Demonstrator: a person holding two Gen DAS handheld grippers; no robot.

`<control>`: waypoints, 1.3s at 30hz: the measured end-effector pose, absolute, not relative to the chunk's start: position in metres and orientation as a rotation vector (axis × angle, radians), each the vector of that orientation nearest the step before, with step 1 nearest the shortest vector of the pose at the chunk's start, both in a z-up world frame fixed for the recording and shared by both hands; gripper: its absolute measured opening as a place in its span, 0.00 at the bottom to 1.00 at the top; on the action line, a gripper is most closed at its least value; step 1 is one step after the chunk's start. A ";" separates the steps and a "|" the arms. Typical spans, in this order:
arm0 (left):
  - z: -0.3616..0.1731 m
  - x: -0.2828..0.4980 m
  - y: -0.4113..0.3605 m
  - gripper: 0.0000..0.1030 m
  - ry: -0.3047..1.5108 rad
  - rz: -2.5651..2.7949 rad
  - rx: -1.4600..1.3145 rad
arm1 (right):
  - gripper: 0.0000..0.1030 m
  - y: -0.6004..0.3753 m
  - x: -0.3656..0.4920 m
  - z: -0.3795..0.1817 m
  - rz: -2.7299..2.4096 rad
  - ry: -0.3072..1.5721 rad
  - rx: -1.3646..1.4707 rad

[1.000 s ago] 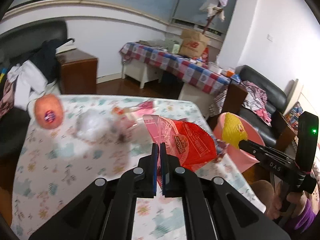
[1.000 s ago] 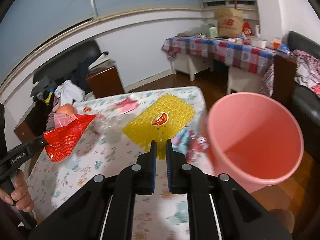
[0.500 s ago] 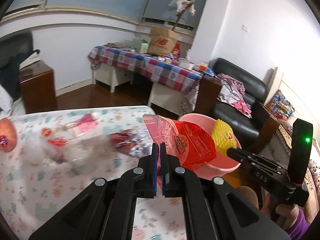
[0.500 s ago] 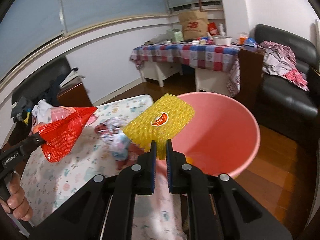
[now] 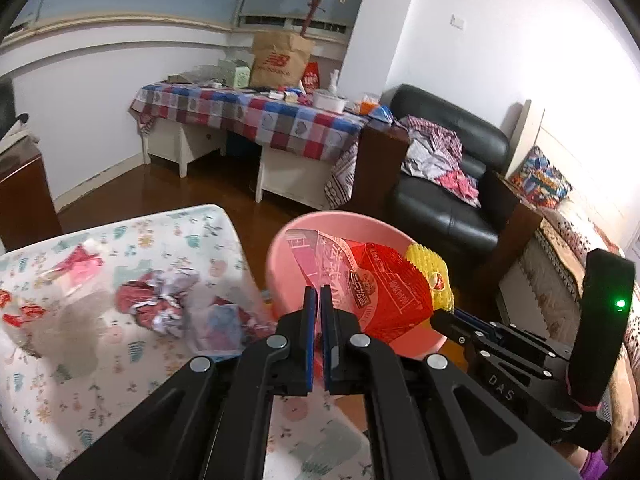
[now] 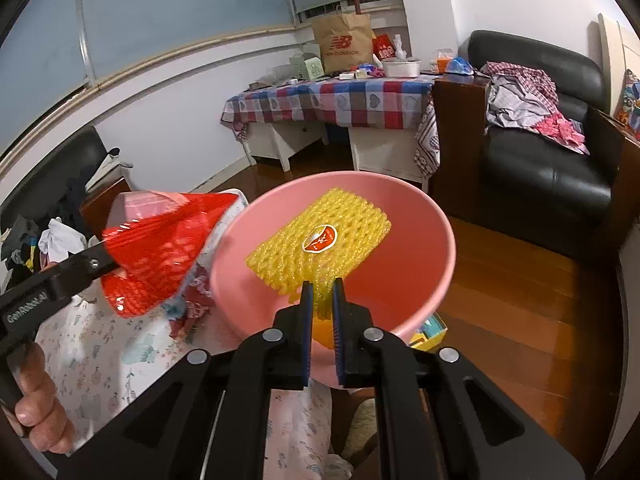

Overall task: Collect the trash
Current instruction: 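Carry the red bag and foam net over the pink bucket and open both tools, then move back to the table and grasp the crumpled blue-and-red paper with the right tool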

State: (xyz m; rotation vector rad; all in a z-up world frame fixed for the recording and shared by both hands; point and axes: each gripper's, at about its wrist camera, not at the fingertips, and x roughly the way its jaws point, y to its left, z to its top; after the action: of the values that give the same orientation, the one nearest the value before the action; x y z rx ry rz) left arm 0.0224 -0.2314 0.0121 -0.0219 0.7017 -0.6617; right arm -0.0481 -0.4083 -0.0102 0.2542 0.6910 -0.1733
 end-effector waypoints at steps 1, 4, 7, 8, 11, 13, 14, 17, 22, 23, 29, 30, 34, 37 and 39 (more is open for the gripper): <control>0.008 0.024 -0.239 0.02 0.709 -0.665 -0.009 | 0.09 -0.409 -0.048 -0.011 -0.176 0.694 0.253; 0.000 0.031 -0.254 0.02 0.733 -0.671 0.007 | 0.09 -0.415 -0.044 -0.016 -0.185 0.708 0.260; -0.009 0.037 -0.266 0.02 0.764 -0.678 0.015 | 0.09 -0.418 -0.041 -0.022 -0.192 0.724 0.265; -0.011 0.038 -0.269 0.02 0.769 -0.677 0.023 | 0.09 -0.418 -0.040 -0.023 -0.194 0.729 0.264; -0.018 0.044 -0.278 0.02 0.783 -0.677 0.047 | 0.09 -0.418 -0.037 -0.025 -0.199 0.736 0.258; -0.022 0.046 -0.281 0.02 0.794 -0.675 0.060 | 0.09 -0.419 -0.035 -0.027 -0.203 0.741 0.259; -0.024 0.046 -0.283 0.02 0.799 -0.675 0.063 | 0.09 -0.420 -0.035 -0.028 -0.207 0.744 0.263; -0.029 0.050 -0.289 0.02 0.821 -0.679 0.076 | 0.09 -0.423 -0.034 -0.031 -0.212 0.753 0.273; -0.034 0.052 -0.292 0.03 0.826 -0.686 0.077 | 0.09 -0.425 -0.032 -0.034 -0.220 0.766 0.277; -0.034 0.053 -0.293 0.06 0.823 -0.690 0.074 | 0.10 -0.426 -0.032 -0.034 -0.220 0.767 0.279; -0.033 0.053 -0.289 0.32 0.796 -0.686 0.060 | 0.24 -0.428 -0.030 -0.035 -0.230 0.769 0.292; -0.032 0.052 -0.287 0.32 0.791 -0.688 0.054 | 0.25 -0.429 -0.030 -0.035 -0.231 0.767 0.292; -0.027 0.053 -0.282 0.38 0.778 -0.697 0.038 | 0.25 -0.429 -0.030 -0.033 -0.232 0.763 0.292; -0.022 0.051 -0.278 0.41 0.767 -0.699 0.027 | 0.25 -0.426 -0.032 -0.031 -0.223 0.755 0.290; -0.020 0.049 -0.275 0.43 0.763 -0.699 0.024 | 0.26 -0.422 -0.034 -0.029 -0.212 0.749 0.286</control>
State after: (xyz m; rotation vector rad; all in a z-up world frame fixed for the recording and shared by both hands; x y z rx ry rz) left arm 0.0487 -0.2746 -0.0200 0.0238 0.7625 -0.6989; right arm -0.0338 -0.4225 -0.0287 0.2860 0.7487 -0.2120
